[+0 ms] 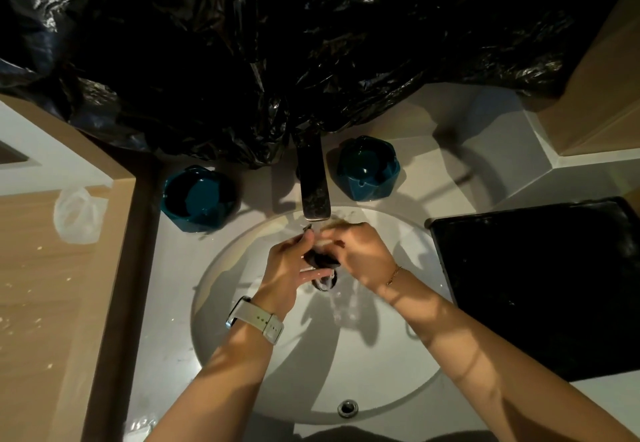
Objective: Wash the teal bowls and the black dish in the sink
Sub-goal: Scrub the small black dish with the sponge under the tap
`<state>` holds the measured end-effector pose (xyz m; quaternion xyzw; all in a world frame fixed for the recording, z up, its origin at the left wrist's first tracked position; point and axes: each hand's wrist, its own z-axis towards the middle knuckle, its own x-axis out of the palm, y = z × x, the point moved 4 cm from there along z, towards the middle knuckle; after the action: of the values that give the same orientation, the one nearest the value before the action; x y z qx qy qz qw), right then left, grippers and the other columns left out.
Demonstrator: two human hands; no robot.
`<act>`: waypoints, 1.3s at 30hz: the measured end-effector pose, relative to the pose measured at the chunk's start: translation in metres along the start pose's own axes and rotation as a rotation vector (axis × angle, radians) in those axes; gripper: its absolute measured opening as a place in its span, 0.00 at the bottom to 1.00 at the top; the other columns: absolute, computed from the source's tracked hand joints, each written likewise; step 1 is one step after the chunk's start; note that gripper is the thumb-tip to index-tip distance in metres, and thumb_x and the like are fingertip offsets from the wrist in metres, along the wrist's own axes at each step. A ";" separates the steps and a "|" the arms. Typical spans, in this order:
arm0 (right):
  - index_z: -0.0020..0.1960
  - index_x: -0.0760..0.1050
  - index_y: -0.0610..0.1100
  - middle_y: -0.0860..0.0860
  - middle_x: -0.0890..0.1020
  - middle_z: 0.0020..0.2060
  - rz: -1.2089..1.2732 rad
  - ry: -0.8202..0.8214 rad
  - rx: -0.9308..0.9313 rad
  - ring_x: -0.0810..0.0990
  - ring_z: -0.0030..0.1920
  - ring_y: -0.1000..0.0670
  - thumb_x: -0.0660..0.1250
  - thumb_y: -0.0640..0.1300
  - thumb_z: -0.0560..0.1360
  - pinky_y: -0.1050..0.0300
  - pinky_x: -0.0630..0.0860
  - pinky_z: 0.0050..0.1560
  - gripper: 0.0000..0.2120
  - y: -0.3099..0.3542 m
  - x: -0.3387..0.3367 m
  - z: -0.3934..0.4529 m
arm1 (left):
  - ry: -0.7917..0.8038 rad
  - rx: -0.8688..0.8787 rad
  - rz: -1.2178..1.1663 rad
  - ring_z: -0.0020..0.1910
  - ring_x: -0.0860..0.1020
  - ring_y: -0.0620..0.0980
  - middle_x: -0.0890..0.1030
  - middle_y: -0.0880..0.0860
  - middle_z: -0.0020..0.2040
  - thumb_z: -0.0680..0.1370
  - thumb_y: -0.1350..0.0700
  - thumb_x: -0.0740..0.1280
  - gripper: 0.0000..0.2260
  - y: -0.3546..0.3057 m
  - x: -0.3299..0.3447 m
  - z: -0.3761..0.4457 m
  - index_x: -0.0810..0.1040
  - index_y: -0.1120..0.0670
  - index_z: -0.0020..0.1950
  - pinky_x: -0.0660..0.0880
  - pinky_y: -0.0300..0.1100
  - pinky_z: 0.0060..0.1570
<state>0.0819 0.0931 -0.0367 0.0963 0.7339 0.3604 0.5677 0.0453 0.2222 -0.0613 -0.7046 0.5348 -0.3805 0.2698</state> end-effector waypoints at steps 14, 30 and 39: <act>0.51 0.83 0.37 0.42 0.84 0.45 0.137 -0.116 0.115 0.82 0.49 0.42 0.63 0.30 0.73 0.61 0.73 0.49 0.11 0.005 -0.001 -0.020 | -0.138 -0.046 -0.145 0.49 0.83 0.62 0.84 0.62 0.47 0.82 0.55 0.63 0.14 0.026 0.012 -0.017 0.81 0.65 0.57 0.82 0.57 0.50; 0.54 0.81 0.34 0.39 0.83 0.49 0.232 -0.160 0.171 0.81 0.51 0.43 0.61 0.34 0.77 0.53 0.75 0.54 0.11 0.031 0.008 -0.011 | -0.302 0.128 -0.149 0.43 0.81 0.57 0.82 0.62 0.43 0.81 0.59 0.66 0.10 0.009 -0.002 -0.019 0.81 0.65 0.55 0.82 0.45 0.36; 0.52 0.83 0.39 0.47 0.84 0.47 0.780 -0.044 0.379 0.83 0.49 0.51 0.70 0.31 0.73 0.59 0.78 0.58 0.10 0.017 0.013 -0.003 | -0.136 0.068 -0.135 0.55 0.80 0.67 0.80 0.69 0.56 0.81 0.53 0.64 0.15 0.008 -0.013 -0.020 0.80 0.63 0.60 0.82 0.50 0.46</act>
<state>0.0698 0.1114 -0.0358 0.4764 0.6835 0.4048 0.3768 0.0226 0.2332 -0.0596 -0.7537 0.4531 -0.3671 0.3031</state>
